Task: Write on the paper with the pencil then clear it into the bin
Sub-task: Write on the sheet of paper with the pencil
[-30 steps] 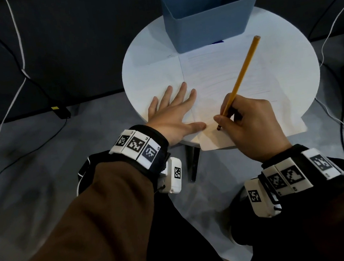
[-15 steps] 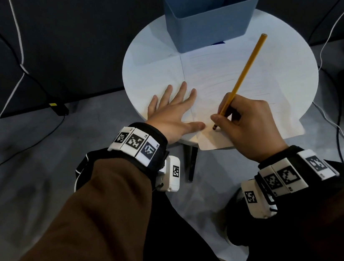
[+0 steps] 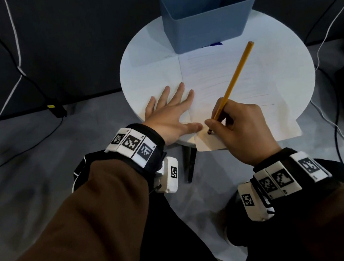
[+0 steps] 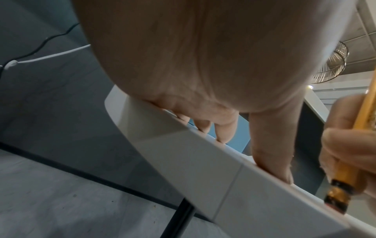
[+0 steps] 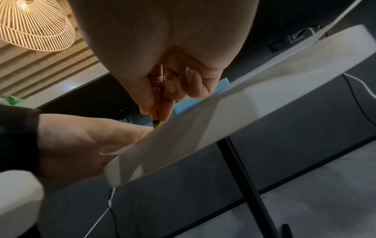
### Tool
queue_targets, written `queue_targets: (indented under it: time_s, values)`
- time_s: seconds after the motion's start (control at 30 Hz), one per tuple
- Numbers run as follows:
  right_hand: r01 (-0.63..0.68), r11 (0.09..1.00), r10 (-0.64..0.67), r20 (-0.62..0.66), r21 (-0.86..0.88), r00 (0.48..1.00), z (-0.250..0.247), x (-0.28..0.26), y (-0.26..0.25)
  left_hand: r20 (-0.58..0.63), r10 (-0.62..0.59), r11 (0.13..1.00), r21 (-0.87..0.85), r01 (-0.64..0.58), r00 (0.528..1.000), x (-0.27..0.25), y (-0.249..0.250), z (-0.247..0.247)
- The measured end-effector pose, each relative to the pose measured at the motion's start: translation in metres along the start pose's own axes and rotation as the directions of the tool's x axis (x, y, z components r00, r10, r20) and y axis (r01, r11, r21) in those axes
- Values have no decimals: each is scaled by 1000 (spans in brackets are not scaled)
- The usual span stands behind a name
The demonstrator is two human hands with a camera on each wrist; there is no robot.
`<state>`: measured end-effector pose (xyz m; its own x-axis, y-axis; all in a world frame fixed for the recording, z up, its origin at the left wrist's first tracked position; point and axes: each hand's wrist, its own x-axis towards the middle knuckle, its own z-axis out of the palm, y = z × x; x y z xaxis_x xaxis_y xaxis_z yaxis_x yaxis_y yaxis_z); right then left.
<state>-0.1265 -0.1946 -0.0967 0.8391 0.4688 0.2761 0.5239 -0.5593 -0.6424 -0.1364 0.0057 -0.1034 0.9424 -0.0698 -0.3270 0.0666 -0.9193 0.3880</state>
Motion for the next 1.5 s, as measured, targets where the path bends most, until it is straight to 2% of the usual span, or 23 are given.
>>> queue_targets:
  time_s: [0.13,0.3,0.47,0.67,0.83,1.0,1.2,1.37,1.5]
  values:
    - [-29,999,30,-61,23,998,-3,3,3,0,1,1000,3,-1,1000,-1,0,0]
    - [-7,1000,7,20,25,1000,7,1,-6,-8,6,1000,5,-6,1000,0,0,0]
    - [-33,999,33,-65,4,997,0,3,2,-5,0,1000,14,0,1000,1,-1,0]
    - [7,1000,-7,13,19,1000,10,-1,-7,-12,13,1000,20,-13,1000,1,-1,2]
    - [-14,1000,14,-65,1,998,3,2,0,-17,4,1000,10,-3,1000,0,-1,1]
    - [25,999,-25,18,30,1000,10,-1,-7,-10,15,1000,6,-15,1000,1,-2,1]
    - [1,1000,1,-79,30,997,2,4,2,-14,6,1000,4,-6,1000,1,-1,1]
    - [15,998,-16,4,60,1000,11,1,-4,-4,3,1000,3,-3,1000,0,0,1]
    - [-16,999,18,-78,30,997,4,4,5,-8,0,1000,3,0,1000,0,0,1]
